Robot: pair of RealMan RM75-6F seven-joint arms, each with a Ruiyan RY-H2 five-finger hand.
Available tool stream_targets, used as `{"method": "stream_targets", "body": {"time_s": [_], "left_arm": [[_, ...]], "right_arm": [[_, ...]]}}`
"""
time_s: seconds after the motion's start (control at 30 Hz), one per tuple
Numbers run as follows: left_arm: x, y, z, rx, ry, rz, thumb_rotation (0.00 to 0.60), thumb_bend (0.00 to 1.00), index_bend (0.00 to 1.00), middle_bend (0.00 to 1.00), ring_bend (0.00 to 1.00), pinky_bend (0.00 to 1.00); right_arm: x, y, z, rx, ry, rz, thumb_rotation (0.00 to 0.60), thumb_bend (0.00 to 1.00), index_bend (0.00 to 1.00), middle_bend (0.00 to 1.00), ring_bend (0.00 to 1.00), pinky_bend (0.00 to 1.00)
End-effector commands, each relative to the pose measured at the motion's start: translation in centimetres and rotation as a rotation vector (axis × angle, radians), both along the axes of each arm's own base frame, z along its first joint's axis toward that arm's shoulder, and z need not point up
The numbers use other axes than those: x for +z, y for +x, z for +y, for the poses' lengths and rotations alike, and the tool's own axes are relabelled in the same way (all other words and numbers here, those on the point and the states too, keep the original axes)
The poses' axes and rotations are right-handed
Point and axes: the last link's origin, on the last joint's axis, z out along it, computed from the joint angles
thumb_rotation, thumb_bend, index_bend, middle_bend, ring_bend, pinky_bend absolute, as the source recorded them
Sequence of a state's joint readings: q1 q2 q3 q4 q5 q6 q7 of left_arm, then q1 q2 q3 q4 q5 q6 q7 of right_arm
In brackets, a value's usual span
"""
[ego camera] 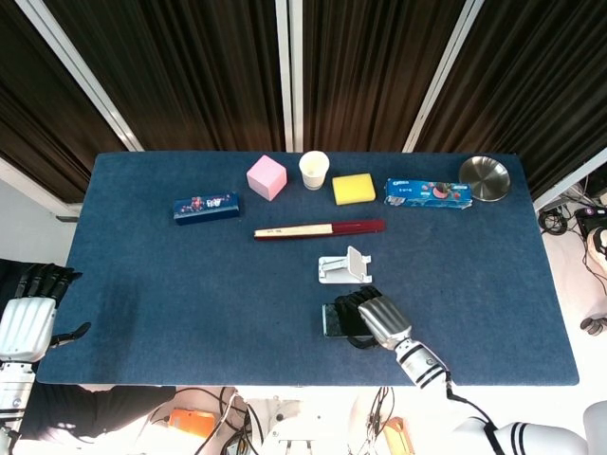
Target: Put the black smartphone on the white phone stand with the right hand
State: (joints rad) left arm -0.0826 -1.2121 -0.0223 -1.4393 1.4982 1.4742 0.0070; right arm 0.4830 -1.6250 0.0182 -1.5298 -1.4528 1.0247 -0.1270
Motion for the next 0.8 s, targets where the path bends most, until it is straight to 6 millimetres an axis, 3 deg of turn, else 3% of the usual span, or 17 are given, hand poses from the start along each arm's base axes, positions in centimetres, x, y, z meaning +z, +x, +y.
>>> {"method": "stream_targets", "body": {"time_s": [0.03, 0.27, 0.47, 0.63, 0.8], "left_arm": [[0.0, 0.0, 0.0, -0.001, 0.000, 0.000, 0.600, 0.08, 0.20, 0.17, 0.08, 0.00], [0.0, 0.1, 0.0, -0.001, -0.002, 0.002, 0.600, 0.08, 0.20, 0.17, 0.08, 0.00], [0.2, 0.2, 0.0, 0.000, 0.003, 0.007, 0.600, 0.08, 0.20, 0.17, 0.08, 0.00], [0.3, 0.3, 0.0, -0.005, 0.007, 0.007, 0.600, 0.08, 0.20, 0.17, 0.08, 0.00], [0.1, 0.6, 0.0, -0.009, 0.000, 0.011, 0.600, 0.08, 0.20, 0.17, 0.08, 0.00]], "right_arm": [[-0.1, -0.7, -0.5, 0.041, 0.008, -0.007, 0.600, 0.44, 0.55, 0.45, 0.39, 0.42], [0.7, -1.3, -1.3, 0.085, 0.027, -0.032, 0.600, 0.48, 0.57, 0.46, 0.40, 0.50], [4.4, -1.1, -1.9, 0.149, -0.024, -0.081, 0.600, 0.48, 0.57, 0.46, 0.40, 0.51], [8.3, -0.6, -3.2, 0.136, -0.103, -0.272, 0.600, 0.48, 0.57, 0.46, 0.40, 0.50], [8.5, -1.1, -5.5, 0.085, -0.138, -0.484, 0.600, 0.48, 0.58, 0.46, 0.40, 0.50]]}}
